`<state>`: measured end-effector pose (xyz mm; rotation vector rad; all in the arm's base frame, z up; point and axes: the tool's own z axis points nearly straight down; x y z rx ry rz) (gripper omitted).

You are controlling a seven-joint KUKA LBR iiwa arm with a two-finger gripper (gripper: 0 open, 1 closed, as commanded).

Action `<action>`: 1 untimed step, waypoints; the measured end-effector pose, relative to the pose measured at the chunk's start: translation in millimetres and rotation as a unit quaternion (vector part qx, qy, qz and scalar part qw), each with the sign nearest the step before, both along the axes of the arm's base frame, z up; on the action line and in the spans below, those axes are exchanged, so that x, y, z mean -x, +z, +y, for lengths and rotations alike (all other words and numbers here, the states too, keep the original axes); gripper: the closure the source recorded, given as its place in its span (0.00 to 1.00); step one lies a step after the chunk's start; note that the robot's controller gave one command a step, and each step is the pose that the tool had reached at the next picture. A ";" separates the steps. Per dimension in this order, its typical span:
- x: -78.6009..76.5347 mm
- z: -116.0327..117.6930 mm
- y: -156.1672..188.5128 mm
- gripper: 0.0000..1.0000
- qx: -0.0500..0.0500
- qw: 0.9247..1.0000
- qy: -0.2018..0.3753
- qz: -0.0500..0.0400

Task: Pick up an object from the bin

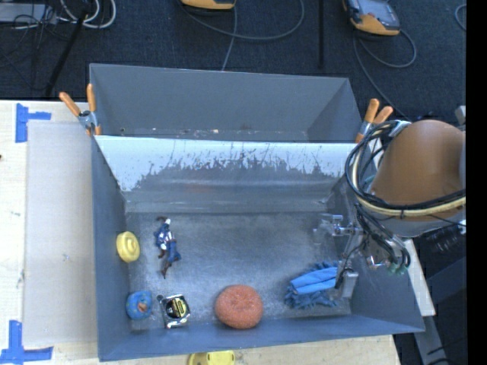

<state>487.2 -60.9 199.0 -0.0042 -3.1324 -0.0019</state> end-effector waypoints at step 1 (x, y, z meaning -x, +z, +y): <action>-1.7 0.2 4.0 0.00 0.000 1.000 0.001 -0.004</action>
Offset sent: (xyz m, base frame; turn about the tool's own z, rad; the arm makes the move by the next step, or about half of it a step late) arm -0.0034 0.0093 -0.1290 -0.2777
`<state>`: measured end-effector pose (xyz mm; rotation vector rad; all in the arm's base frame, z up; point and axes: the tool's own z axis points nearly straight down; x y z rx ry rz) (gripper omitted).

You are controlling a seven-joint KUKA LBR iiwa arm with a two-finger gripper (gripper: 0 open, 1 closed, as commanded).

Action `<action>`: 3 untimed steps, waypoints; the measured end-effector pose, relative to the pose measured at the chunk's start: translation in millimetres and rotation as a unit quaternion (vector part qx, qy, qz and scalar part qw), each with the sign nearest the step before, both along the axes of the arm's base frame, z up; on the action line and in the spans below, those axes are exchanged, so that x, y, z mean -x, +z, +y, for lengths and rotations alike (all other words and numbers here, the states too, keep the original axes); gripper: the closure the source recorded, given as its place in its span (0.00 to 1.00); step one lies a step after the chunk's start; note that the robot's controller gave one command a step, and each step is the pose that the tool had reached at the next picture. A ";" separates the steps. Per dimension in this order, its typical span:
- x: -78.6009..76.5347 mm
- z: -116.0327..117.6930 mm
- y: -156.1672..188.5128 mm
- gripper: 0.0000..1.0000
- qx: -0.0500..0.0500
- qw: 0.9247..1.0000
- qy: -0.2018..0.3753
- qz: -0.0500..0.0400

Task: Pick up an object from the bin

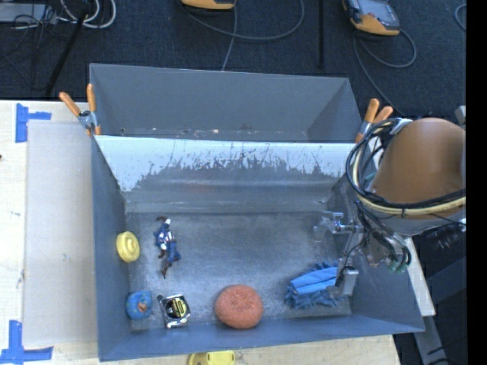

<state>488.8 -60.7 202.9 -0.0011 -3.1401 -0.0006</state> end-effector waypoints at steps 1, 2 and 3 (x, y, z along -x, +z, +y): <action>0.4 3.3 -41.3 0.00 0.000 0.999 0.045 -0.003; 6.9 4.0 -134.0 1.00 0.000 0.999 0.042 0.000; 6.8 4.1 -134.0 1.00 0.000 0.999 0.042 0.000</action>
Offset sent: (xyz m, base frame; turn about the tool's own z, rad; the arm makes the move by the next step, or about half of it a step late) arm -0.0064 0.0037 -0.1329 -0.0811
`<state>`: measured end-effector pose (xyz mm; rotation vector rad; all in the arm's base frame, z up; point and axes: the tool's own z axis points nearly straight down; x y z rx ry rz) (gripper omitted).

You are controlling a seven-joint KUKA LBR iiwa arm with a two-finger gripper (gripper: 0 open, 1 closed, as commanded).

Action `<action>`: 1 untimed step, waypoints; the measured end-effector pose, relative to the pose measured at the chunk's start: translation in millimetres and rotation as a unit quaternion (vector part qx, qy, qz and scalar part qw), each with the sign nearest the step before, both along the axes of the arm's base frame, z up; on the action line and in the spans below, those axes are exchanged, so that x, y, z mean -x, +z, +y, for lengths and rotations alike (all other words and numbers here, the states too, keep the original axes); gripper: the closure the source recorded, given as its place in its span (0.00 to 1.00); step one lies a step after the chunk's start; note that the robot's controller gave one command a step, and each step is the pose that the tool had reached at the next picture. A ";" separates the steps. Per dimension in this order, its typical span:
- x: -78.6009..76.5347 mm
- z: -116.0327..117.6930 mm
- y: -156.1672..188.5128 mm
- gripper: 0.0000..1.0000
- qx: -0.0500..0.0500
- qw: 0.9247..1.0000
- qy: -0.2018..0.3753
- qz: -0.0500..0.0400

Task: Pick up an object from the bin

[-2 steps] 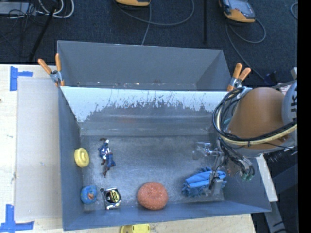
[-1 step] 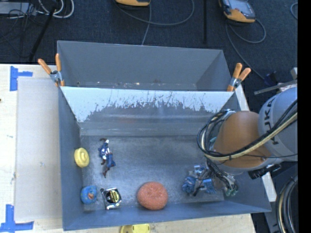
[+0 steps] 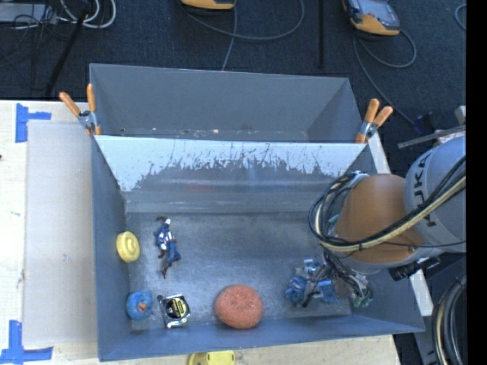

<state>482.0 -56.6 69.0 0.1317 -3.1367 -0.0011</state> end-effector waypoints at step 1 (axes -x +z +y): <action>-7.4 14.8 180.9 1.00 0.000 1.000 0.007 -0.004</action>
Offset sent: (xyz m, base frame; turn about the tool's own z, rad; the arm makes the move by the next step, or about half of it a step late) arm 0.0000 0.0000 0.0000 0.0000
